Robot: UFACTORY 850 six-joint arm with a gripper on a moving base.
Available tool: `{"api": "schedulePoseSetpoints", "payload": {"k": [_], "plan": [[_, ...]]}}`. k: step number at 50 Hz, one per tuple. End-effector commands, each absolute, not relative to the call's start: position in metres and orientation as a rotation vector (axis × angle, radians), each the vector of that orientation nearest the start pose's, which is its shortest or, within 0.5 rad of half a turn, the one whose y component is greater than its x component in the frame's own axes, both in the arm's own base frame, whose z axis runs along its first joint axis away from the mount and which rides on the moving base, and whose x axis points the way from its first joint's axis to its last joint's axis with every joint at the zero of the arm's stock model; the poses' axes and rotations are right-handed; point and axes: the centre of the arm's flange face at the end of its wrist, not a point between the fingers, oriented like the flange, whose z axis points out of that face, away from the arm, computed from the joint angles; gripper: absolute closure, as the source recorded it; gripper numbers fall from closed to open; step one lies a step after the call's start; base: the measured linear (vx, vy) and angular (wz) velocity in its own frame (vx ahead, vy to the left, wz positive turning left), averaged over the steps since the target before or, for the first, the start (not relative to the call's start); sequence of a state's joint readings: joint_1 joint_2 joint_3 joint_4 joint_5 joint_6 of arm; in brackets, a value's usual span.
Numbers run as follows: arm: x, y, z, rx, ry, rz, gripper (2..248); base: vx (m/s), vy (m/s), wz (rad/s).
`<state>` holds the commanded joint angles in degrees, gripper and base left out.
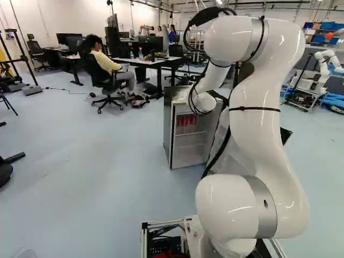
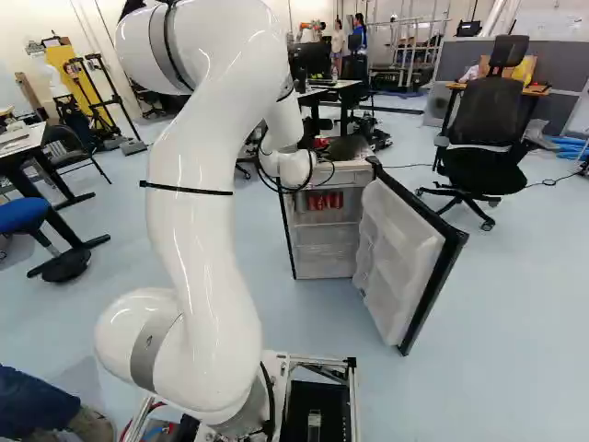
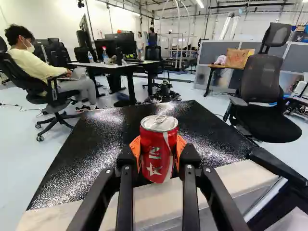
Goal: Grab a drink from the fridge
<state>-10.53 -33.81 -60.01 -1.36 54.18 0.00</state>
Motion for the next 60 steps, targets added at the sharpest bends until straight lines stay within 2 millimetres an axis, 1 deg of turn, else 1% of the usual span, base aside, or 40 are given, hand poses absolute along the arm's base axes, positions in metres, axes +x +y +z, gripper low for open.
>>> {"api": "schedulePoseSetpoints", "payload": {"k": [4,5,9,10,14,15,19,20,25,26,32,37,47,60], "plan": [[0.618,-0.113,0.357,-2.483,0.191,-2.095,156,0.000,0.000,0.000],[0.618,-0.113,0.357,-2.483,0.191,-2.095,148,0.000,0.000,0.000],[0.618,-0.113,0.357,-2.483,0.191,-2.095,148,0.000,0.000,0.000],[0.618,-0.113,0.357,-2.483,0.191,-2.095,116,0.000,0.000,0.000],[0.618,-0.113,0.357,-2.483,0.191,-2.095,116,0.000,0.000,0.000],[0.618,-0.113,0.357,-2.483,0.191,-2.095,80,0.000,0.000,0.000],[0.618,-0.113,0.357,-2.483,0.191,-2.095,80,0.000,0.000,0.000],[0.618,-0.113,0.357,-2.483,0.191,-2.095,43,0.000,0.000,0.000],[0.618,-0.113,0.357,-2.483,0.191,-2.095,43,0.000,0.000,0.000],[0.618,-0.113,0.357,-2.483,0.191,-2.095,6,0.000,0.000,0.000],[0.617,-0.113,0.357,-2.484,0.191,-2.094,3,0.000,0.000,0.000],[0.612,-0.112,0.358,-2.488,0.191,-2.089,3,0.000,0.000,0.000],[0.594,-0.107,0.361,-2.500,0.190,-2.070,3,0.000,0.000,0.000],[0.569,-0.110,0.365,-2.522,0.208,-2.052,3,0.000,0.000,0.000]]}}
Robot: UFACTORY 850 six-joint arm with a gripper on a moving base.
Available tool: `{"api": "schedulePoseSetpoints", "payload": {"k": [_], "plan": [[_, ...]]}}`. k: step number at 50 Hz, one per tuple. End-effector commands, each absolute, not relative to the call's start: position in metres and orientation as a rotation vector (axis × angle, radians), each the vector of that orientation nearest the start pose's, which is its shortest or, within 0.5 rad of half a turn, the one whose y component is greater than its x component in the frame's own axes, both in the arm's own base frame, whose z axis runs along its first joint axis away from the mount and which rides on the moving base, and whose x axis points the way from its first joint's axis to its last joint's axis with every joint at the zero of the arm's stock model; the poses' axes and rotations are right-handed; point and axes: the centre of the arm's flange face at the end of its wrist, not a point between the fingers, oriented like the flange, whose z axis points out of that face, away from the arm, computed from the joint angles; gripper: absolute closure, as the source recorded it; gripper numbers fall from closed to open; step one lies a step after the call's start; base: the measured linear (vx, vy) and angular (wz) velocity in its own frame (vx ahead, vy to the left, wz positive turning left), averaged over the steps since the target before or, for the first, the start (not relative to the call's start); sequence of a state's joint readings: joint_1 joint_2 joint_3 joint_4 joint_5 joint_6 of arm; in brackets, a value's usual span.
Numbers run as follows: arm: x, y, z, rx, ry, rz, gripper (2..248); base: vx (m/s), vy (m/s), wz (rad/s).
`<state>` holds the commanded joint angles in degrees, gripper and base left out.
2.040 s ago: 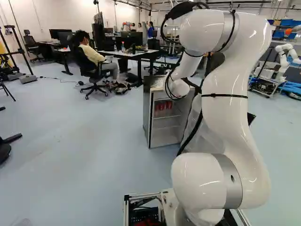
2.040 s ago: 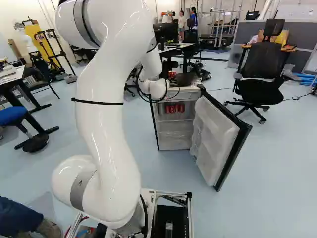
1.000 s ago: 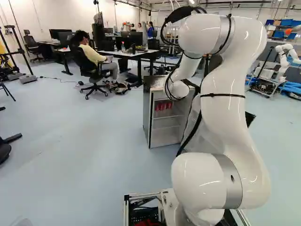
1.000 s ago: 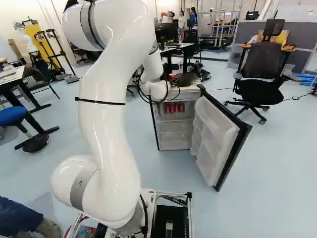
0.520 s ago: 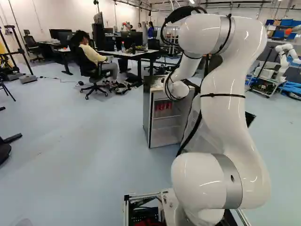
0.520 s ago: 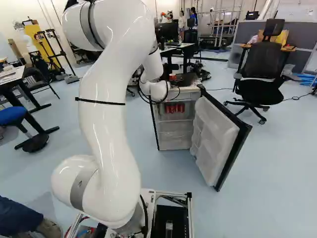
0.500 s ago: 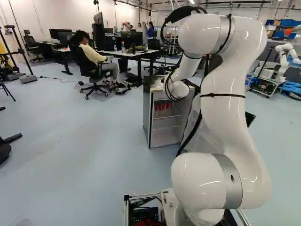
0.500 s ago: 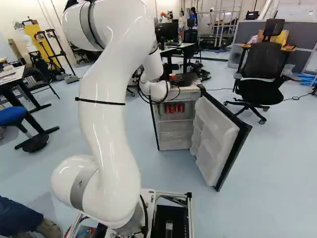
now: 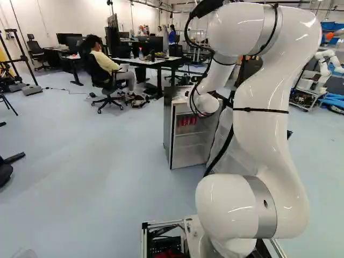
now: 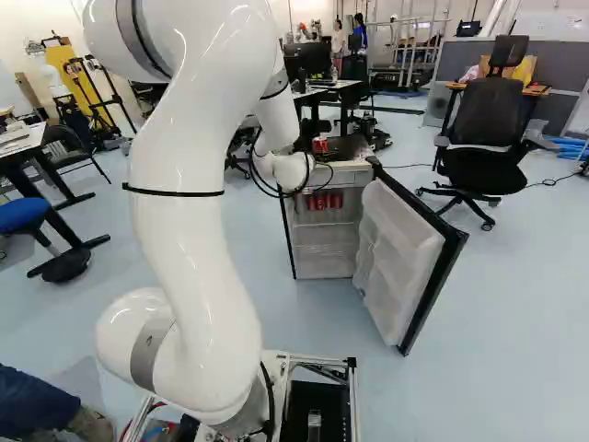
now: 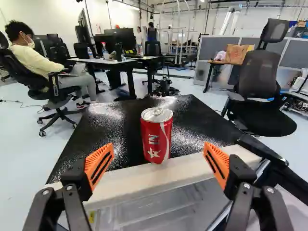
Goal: Grab a drink from the fridge
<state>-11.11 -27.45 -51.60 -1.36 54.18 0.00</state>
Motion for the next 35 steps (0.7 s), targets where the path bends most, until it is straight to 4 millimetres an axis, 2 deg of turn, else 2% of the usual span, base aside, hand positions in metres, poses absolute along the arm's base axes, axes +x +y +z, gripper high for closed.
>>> {"api": "schedulePoseSetpoints", "payload": {"k": [16,35], "plan": [[0.544,-0.126,0.377,-2.540,0.263,-2.060,3,0.000,0.000,0.000],[0.518,-0.156,0.388,-2.641,0.491,-1.954,3,0.000,0.000,0.000]]}}
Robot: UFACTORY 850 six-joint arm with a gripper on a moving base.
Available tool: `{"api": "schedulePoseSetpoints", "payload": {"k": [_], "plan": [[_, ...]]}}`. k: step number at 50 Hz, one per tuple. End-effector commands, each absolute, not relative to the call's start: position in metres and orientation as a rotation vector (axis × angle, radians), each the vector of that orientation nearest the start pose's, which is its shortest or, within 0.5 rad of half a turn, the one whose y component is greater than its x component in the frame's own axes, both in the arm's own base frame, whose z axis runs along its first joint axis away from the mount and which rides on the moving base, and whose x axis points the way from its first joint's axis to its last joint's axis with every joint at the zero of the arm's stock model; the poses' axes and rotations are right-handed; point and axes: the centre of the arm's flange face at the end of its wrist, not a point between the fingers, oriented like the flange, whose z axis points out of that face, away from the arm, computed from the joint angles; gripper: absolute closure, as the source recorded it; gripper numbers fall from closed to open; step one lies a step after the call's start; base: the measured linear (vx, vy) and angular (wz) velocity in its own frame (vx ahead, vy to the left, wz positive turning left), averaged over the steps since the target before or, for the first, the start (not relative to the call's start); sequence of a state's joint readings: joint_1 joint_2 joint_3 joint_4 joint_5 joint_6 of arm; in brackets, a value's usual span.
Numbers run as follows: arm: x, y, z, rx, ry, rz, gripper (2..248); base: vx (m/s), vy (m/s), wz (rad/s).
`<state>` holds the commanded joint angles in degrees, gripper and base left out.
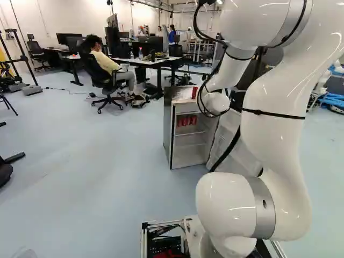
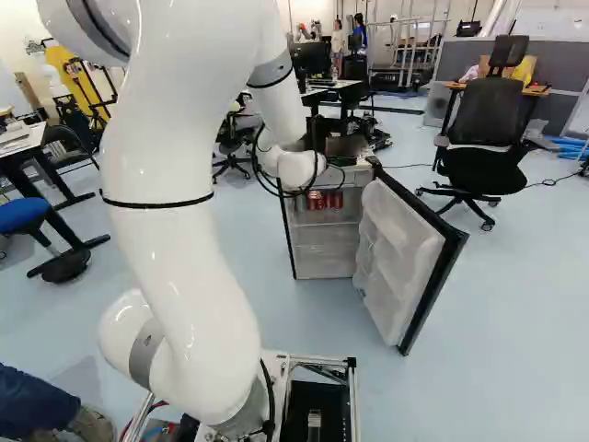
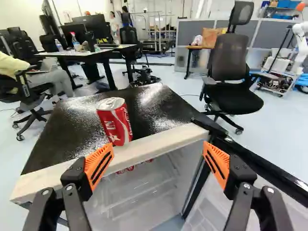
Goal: Grab a drink from the fridge
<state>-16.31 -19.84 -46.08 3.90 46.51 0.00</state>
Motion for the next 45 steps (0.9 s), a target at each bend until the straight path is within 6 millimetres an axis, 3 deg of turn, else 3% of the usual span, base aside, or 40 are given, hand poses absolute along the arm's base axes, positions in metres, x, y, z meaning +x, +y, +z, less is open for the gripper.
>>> {"api": "schedulePoseSetpoints", "payload": {"k": [45], "plan": [[0.487,-0.225,0.424,-2.698,0.816,-1.869,3,0.000,0.000,0.000]]}}
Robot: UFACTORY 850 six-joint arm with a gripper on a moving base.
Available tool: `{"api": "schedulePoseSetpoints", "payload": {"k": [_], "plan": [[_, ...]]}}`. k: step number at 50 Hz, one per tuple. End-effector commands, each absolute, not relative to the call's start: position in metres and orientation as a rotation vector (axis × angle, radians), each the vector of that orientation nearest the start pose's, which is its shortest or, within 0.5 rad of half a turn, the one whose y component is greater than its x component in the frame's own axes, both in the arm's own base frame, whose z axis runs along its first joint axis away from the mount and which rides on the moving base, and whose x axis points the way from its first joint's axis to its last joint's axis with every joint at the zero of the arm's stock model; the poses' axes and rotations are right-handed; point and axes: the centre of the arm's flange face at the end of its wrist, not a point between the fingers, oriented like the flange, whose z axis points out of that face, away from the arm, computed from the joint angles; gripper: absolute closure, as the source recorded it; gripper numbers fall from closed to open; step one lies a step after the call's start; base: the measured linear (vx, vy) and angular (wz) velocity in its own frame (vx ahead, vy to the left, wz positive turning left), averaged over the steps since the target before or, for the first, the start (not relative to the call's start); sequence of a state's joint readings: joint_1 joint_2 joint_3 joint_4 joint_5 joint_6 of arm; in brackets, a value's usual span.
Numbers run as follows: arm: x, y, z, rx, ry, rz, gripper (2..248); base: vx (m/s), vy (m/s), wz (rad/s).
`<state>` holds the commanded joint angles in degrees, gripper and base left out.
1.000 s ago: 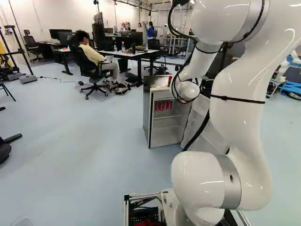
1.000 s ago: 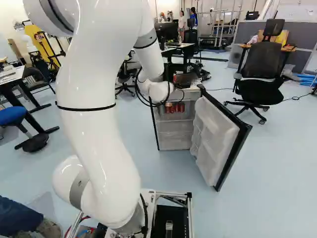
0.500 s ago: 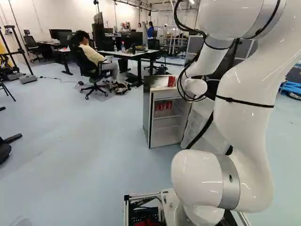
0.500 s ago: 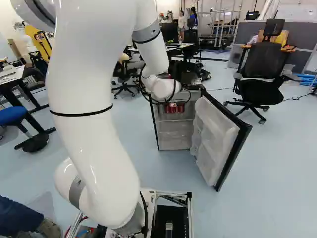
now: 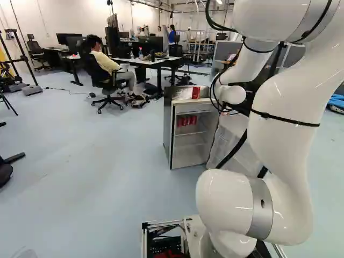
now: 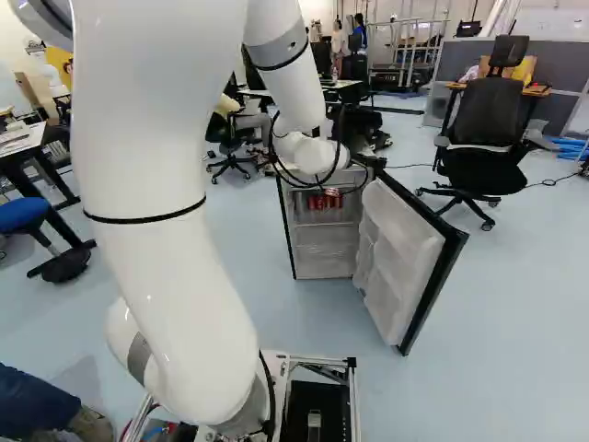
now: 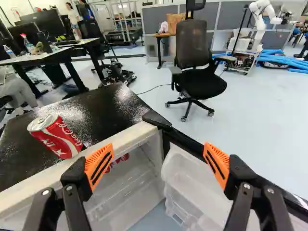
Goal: Grab a drink from the fridge
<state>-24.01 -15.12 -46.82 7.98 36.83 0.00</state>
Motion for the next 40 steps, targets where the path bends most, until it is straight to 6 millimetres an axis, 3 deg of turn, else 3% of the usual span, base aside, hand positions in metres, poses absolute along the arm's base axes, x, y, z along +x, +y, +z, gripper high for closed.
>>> {"api": "schedulePoseSetpoints", "payload": {"k": [40], "plan": [[0.480,-0.284,0.448,-2.742,1.055,-1.678,3,0.000,0.000,0.000]]}}
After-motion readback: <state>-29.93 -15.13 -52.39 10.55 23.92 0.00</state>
